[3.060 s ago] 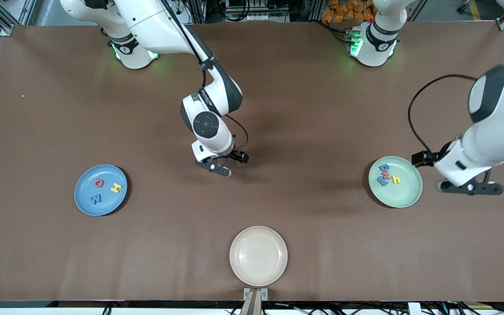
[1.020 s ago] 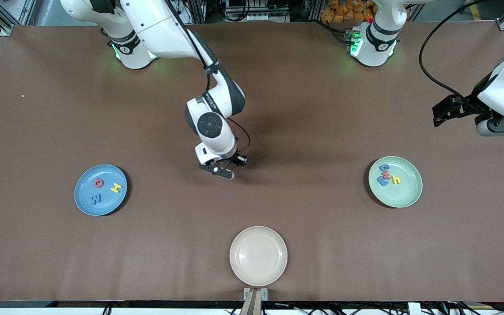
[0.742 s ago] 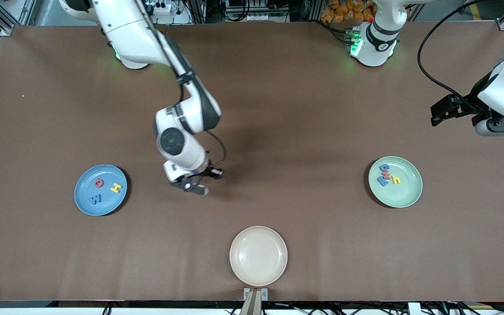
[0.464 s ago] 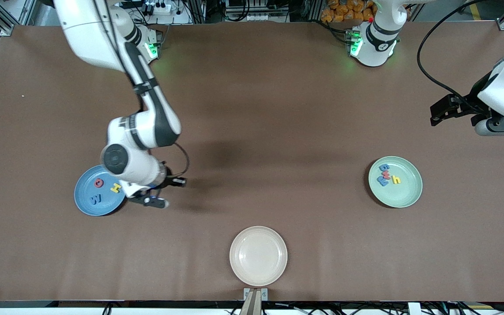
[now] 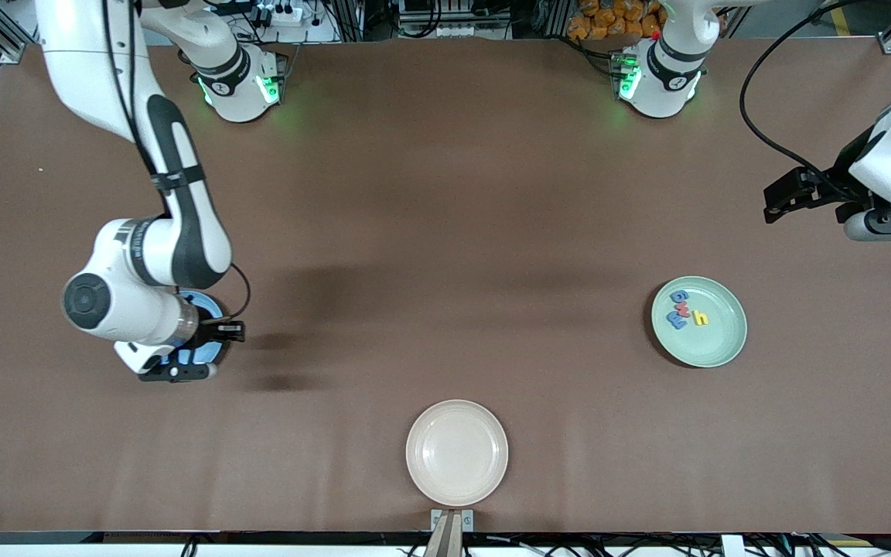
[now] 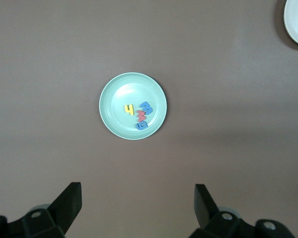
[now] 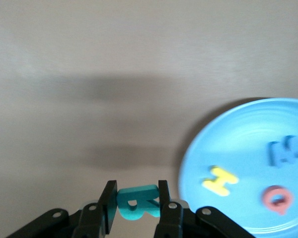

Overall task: Sort uppercase to blue plate, lowercase to green plate
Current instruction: 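Carry the teal R onto the blue plate and open the right gripper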

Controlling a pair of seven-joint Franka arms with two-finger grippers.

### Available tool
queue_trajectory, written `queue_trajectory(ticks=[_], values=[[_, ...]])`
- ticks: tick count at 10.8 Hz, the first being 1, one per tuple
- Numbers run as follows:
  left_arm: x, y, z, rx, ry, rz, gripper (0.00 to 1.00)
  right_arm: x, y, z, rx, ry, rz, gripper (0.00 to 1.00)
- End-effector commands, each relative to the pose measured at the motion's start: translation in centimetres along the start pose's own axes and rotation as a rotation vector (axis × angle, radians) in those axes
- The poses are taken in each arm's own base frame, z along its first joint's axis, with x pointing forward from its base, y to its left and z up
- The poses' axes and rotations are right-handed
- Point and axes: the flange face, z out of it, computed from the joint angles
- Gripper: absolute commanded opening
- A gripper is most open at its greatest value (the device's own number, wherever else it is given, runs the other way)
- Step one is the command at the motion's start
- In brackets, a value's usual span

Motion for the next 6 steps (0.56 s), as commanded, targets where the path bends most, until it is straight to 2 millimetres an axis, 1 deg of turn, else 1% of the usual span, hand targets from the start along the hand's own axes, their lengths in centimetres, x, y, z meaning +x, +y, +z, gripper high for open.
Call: queue_trajectory(ticks=[1, 2, 5, 6], values=[[-0.6, -0.2, -0.5, -0.022, -0.001, 0.009, 1.00, -0.8, 5.0, -0.7, -0.031, -0.015, -0.077, 0.00], [-0.6, 0.0, -0.5, -0.022, -0.001, 0.012, 1.00, -0.9, 6.5, -0.6, -0.061, -0.028, -0.101, 0.00], [-0.6, 0.1, -0.4, -0.022, -0.003, 0.014, 1.00, -2.7, 11.3, 1.4, -0.051, -0.080, -0.164, 0.00], [-0.6, 0.2, -0.4, -0.022, -0.003, 0.015, 1.00, -3.7, 11.7, 2.8, -0.045, -0.103, -0.158, 0.13]])
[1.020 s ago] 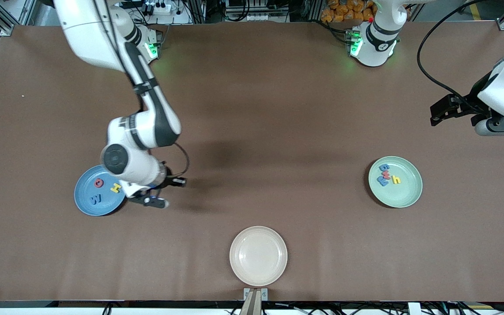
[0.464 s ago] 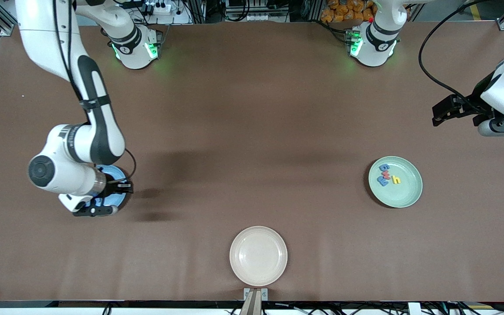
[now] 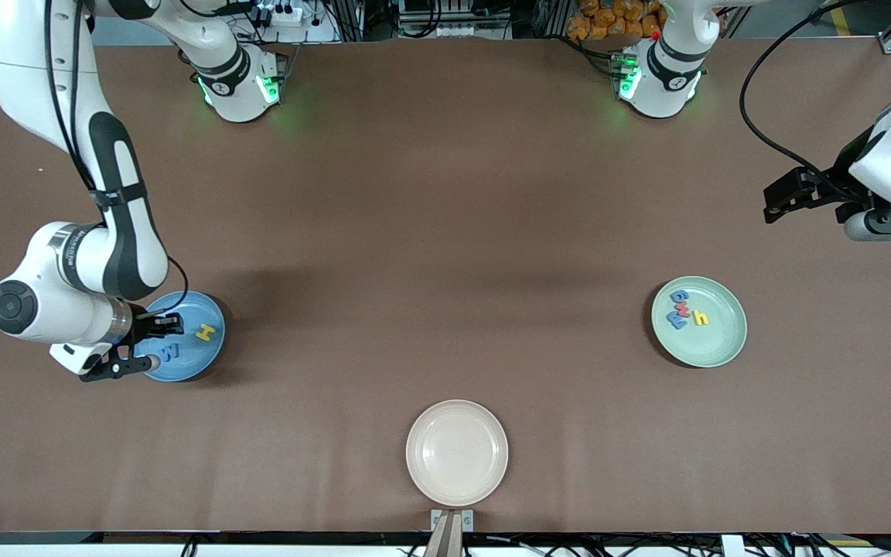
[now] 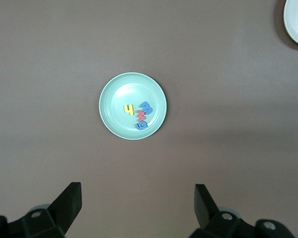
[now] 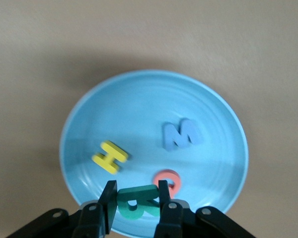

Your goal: Sort uppercase to blue plate, lowercase to green plate

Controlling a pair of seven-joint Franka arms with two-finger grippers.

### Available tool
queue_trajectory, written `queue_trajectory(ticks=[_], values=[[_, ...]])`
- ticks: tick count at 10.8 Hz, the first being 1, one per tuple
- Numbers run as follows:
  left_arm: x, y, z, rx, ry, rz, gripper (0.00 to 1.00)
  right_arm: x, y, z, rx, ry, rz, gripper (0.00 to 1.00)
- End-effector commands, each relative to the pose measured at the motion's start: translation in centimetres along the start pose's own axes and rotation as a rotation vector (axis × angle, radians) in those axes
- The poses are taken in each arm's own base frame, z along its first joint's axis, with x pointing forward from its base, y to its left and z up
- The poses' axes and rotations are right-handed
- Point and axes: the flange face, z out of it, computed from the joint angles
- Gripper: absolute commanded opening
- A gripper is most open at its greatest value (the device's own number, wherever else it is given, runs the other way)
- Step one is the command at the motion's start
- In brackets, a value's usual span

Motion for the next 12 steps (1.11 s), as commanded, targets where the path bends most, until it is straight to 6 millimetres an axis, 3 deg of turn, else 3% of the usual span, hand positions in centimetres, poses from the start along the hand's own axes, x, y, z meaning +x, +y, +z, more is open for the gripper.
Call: queue_trajectory(ticks=[1, 2, 6, 8, 10, 12], values=[[-0.6, 0.0, -0.3, -0.023, -0.005, 0.012, 1.00, -2.0, 0.1, 1.9, 0.021, -0.034, -0.023, 0.84], [-0.6, -0.2, -0.4, -0.023, -0.003, 0.007, 1.00, -2.3, 0.5, 0.9, 0.033, -0.022, -0.015, 1.00], [-0.4, 0.2, -0.1, -0.022, -0.009, 0.014, 1.00, -5.2, -1.5, -3.0, 0.068, 0.023, 0.002, 1.00], [-0.3, 0.6, 0.3, -0.022, -0.014, 0.011, 1.00, -7.7, -1.5, -5.2, 0.085, 0.050, 0.012, 1.00], [-0.2, 1.0, 0.4, -0.022, -0.015, 0.014, 1.00, -10.6, -3.0, -7.1, 0.105, 0.070, 0.004, 1.00], [-0.3, 1.2, 0.4, -0.021, -0.015, 0.015, 1.00, -11.7, -4.0, -8.8, 0.096, 0.087, 0.010, 1.00]])
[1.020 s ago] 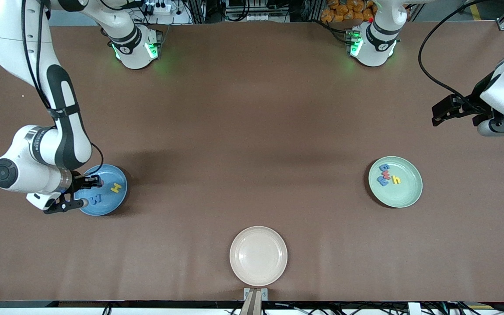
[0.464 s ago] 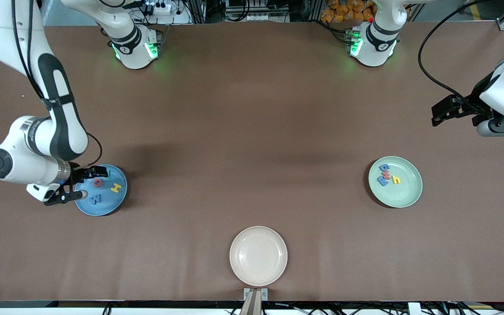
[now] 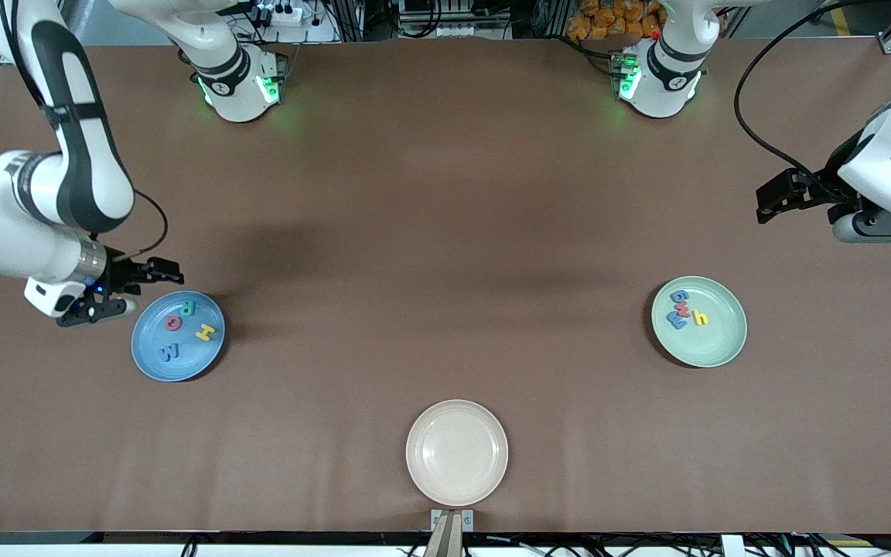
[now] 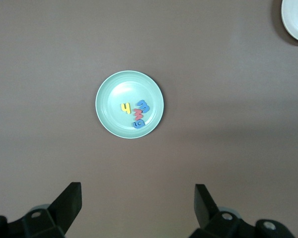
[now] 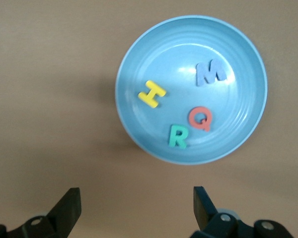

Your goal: Sort uppercase to blue plate, lowercase to green plate

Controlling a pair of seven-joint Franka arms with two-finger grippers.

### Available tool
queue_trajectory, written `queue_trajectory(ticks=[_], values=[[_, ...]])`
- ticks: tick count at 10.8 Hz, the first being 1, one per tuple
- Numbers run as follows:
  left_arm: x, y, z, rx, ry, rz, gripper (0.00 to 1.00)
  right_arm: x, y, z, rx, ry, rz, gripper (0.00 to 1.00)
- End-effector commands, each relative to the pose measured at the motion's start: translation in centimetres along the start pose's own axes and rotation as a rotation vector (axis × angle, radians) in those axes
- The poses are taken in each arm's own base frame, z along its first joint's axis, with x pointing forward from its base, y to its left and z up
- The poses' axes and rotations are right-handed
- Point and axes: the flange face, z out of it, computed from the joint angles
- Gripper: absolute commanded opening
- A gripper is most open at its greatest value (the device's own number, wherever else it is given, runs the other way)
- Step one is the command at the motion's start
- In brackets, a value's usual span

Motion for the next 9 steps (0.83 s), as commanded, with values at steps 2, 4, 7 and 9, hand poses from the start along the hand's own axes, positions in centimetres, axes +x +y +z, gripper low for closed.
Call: queue_trajectory(ticks=[2, 4, 7, 9], values=[[-0.3, 0.5, -0.2, -0.019, -0.002, 0.002, 1.00, -1.8, -0.7, -2.3, -0.024, 0.035, 0.009, 1.00], [-0.3, 1.1, -0.2, -0.021, -0.001, 0.011, 1.00, -1.3, -0.8, -5.7, -0.058, 0.088, -0.006, 1.00], [-0.3, 1.2, -0.1, -0.021, -0.002, 0.011, 1.00, -1.0, -1.1, -10.7, -0.101, 0.076, -0.022, 1.00], [-0.3, 0.8, 0.0, -0.020, -0.004, 0.005, 1.00, -0.8, -1.6, -13.8, -0.091, 0.052, -0.027, 1.00]])
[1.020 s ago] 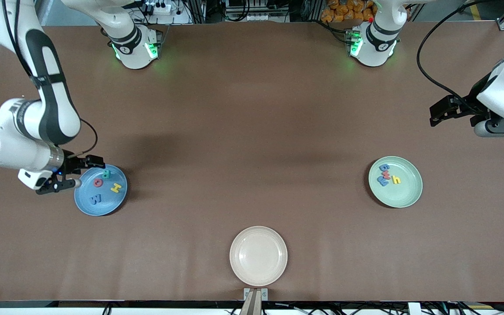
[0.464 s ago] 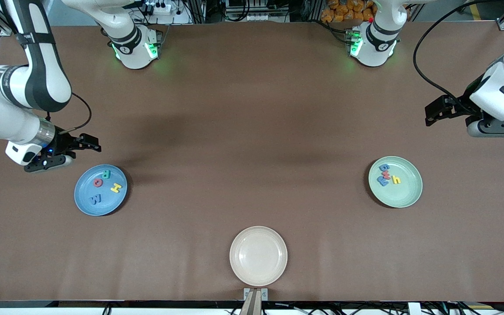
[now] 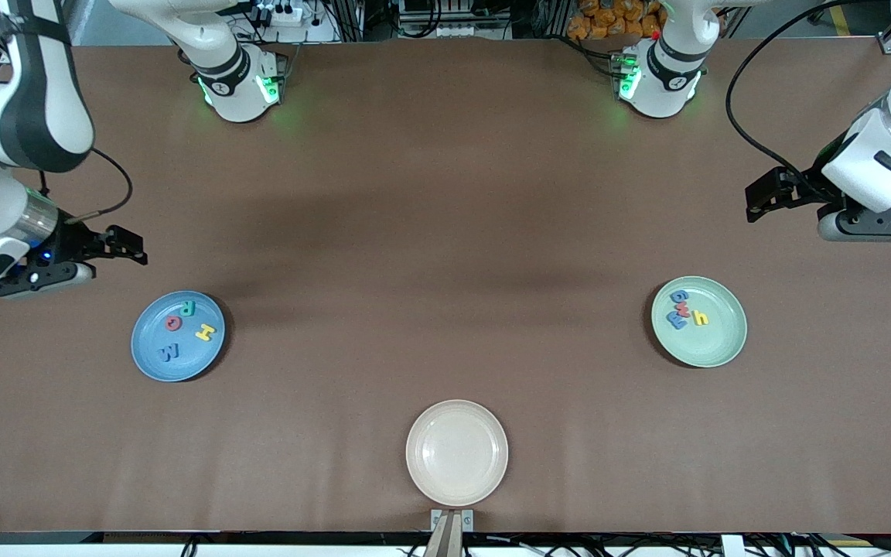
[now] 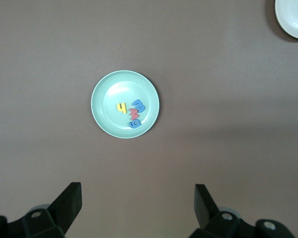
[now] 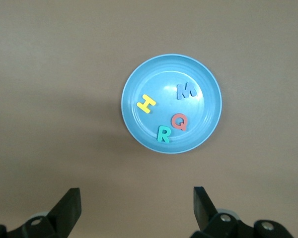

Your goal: Sort uppercase to blue plate, lowercase to green plate

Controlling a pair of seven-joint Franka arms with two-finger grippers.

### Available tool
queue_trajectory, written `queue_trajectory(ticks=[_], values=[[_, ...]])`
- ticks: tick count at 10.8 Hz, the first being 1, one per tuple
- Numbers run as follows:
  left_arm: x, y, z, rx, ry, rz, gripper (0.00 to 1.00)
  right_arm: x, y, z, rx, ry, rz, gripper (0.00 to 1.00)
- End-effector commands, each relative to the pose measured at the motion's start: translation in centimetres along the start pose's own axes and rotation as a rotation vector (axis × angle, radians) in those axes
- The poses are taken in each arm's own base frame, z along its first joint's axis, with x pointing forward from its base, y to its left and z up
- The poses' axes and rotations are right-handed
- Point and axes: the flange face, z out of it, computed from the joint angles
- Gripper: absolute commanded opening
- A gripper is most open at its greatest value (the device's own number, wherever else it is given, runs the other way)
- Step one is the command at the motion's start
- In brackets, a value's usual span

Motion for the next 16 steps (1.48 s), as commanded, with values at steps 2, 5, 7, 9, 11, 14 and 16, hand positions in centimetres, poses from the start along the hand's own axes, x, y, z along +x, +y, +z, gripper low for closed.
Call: queue_trajectory(ticks=[2, 5, 7, 9, 11, 14, 16], values=[[-0.2, -0.1, 0.0, -0.019, -0.004, -0.010, 1.00, 0.5, 0.1, -4.4, -0.021, 0.008, 0.008, 1.00], [-0.1, -0.2, 0.0, -0.019, -0.004, -0.011, 1.00, 0.4, 0.9, -8.0, -0.031, 0.042, 0.022, 1.00], [-0.1, -0.3, -0.1, -0.018, -0.002, -0.007, 1.00, -0.6, 2.8, -11.5, -0.042, 0.092, 0.059, 1.00], [-0.1, -0.2, 0.0, -0.019, -0.004, -0.005, 1.00, -1.5, 2.9, -13.7, -0.043, 0.114, 0.066, 1.00], [0.0, -0.1, 0.2, -0.018, -0.007, -0.004, 1.00, -2.3, 2.5, -17.3, -0.049, 0.143, 0.063, 1.00], [0.2, -0.5, 0.3, -0.009, -0.007, 0.005, 1.00, -2.1, 1.4, -18.4, -0.043, 0.130, 0.098, 1.00], [0.2, -1.3, 0.1, -0.009, -0.003, -0.011, 1.00, -2.1, 0.8, -19.1, -0.042, 0.130, 0.141, 1.00]])
